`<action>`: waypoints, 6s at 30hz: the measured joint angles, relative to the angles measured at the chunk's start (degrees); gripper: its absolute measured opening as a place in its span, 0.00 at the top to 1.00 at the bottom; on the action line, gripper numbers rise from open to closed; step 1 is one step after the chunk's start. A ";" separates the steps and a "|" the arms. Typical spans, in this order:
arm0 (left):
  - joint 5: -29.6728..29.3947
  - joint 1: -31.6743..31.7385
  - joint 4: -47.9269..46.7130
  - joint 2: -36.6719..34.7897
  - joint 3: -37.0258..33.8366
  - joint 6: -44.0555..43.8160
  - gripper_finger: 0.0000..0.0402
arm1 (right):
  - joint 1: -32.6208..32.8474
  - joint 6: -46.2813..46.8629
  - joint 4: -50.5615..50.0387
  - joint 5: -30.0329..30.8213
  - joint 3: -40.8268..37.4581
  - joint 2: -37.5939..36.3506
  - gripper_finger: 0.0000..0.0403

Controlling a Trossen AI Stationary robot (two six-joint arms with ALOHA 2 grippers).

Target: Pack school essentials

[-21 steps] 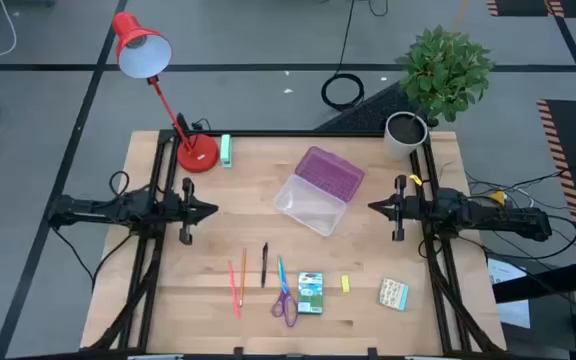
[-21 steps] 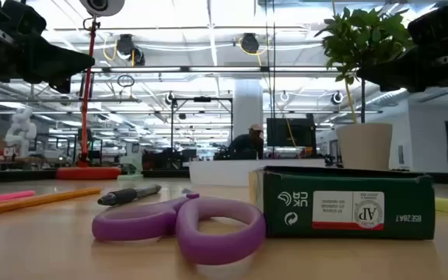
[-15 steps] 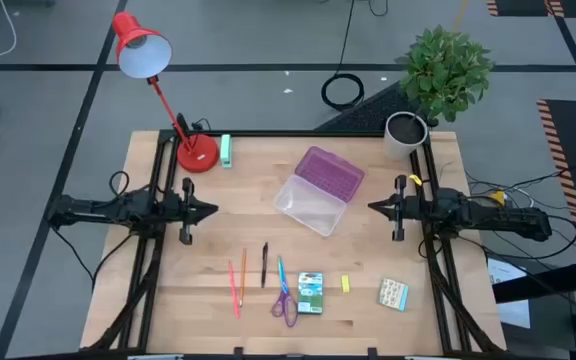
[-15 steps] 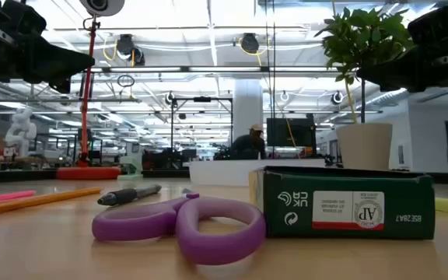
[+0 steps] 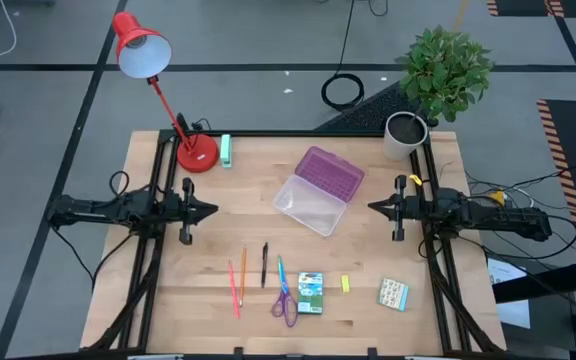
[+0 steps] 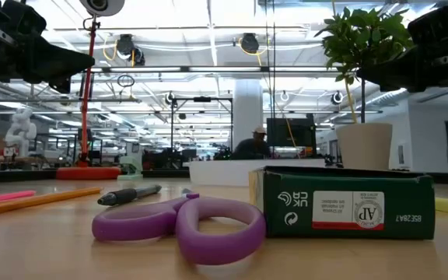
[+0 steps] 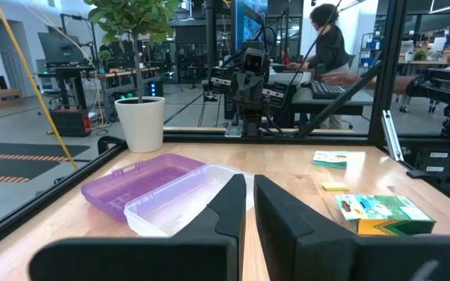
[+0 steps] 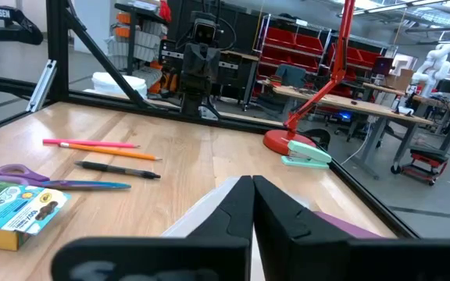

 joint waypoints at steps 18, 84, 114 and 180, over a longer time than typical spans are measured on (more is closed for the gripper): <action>-0.02 0.00 -0.02 -0.01 0.01 0.00 0.92 | 0.02 0.02 0.00 0.02 -0.02 -0.02 1.00; -0.01 0.00 0.00 -0.01 0.02 0.00 0.92 | 0.01 0.00 0.00 0.00 -0.01 -0.01 1.00; -0.45 0.00 0.95 0.00 0.00 1.71 0.92 | 0.00 0.00 0.00 0.02 -0.01 -0.01 1.00; -6.18 -5.69 -58.46 55.81 78.14 -1.98 0.92 | 0.01 7.49 0.88 0.07 6.79 1.13 1.00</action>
